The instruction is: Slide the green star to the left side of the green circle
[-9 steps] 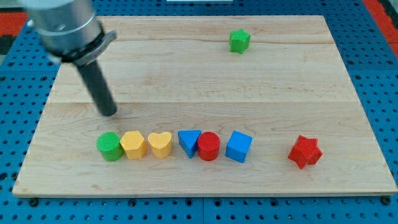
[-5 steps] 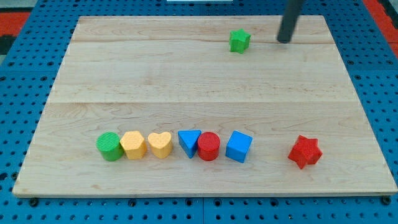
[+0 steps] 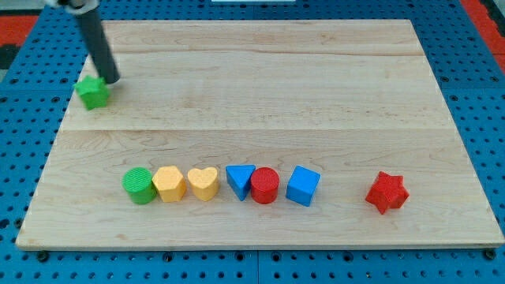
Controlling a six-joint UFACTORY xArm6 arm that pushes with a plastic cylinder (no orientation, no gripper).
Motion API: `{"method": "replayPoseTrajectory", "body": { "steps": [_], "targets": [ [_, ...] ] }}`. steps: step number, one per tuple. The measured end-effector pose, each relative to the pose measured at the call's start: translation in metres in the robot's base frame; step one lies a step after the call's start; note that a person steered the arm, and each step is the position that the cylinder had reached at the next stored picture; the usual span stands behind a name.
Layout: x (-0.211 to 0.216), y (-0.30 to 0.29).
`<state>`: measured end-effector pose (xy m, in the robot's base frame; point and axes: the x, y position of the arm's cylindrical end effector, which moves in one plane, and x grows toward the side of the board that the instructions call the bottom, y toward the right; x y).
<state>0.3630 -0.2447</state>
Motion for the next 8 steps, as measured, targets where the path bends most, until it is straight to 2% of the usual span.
{"method": "replayPoseTrajectory", "body": {
  "steps": [1,2,3,4,5,6,7,8],
  "targets": [
    [-0.031,-0.001],
    [0.003,-0.041],
    [0.063,-0.034],
    [0.103,-0.033],
    [0.066,-0.032],
    [0.082,-0.022],
    [0.125,-0.012],
    [0.094,-0.012]
  ]
}}
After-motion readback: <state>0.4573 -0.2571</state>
